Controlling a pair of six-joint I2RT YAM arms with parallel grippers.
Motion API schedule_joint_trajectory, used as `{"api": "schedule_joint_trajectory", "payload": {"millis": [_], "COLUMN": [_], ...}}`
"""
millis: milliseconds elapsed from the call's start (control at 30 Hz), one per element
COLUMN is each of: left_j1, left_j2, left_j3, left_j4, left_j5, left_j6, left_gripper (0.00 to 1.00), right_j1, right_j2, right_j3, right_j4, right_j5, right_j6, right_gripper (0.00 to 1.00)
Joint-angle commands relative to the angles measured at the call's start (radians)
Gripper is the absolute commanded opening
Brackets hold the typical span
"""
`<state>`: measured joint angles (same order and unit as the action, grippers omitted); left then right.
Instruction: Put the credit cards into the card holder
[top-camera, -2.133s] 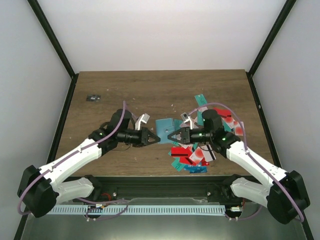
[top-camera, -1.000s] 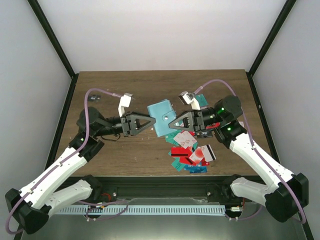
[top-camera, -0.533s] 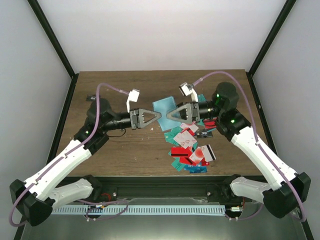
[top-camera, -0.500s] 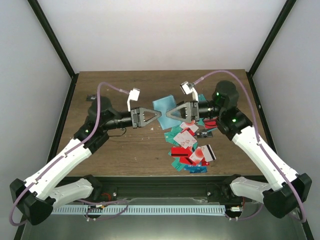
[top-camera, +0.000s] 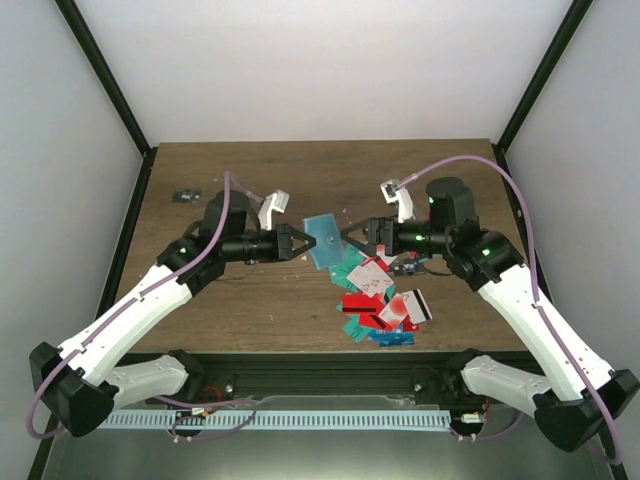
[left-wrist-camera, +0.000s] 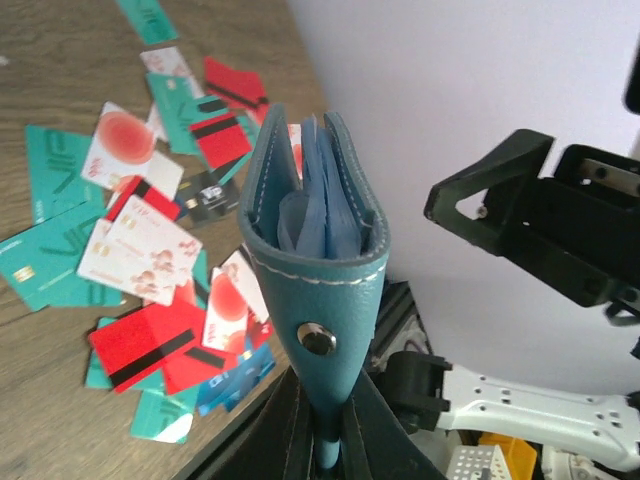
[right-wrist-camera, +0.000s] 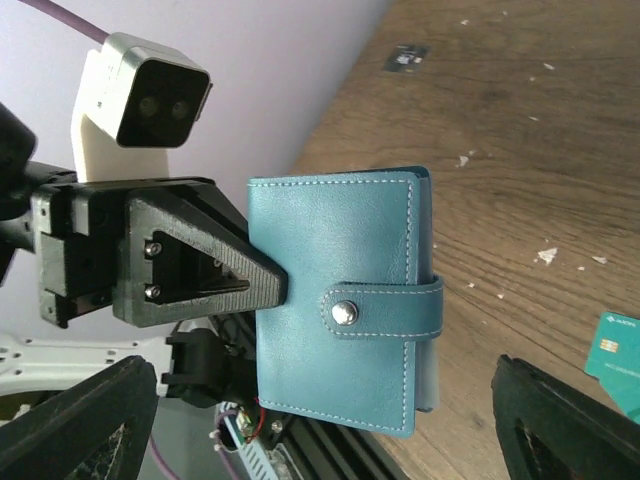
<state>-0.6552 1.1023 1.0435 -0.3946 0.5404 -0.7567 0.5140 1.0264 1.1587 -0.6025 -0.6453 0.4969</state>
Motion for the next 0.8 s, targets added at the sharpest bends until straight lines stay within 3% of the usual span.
{"api": "schedule_joint_trajectory", "payload": {"millis": [0,333,767], "left_j1": [-0.001,-0.001,-0.001], "left_j2": [0.024,0.057,0.067], "left_j3": [0.070,0.114,0.100], "left_j4": [-0.093,-0.152,-0.156], "left_j5": [-0.031,-0.035,-0.011], "left_j6": [0.051,0.103,0.108], "left_gripper": [0.04,0.04,0.04], "right_j1": [0.051,0.197,0.223], "right_j2": [0.048,0.207,0.262], "right_j3": [0.078,0.238,0.203], "right_j4": [-0.087,-0.230,-0.229], "right_j5": [0.153,0.383,0.400], "right_j6": [-0.043,-0.102,-0.103], "right_gripper": [0.93,0.91,0.84]}}
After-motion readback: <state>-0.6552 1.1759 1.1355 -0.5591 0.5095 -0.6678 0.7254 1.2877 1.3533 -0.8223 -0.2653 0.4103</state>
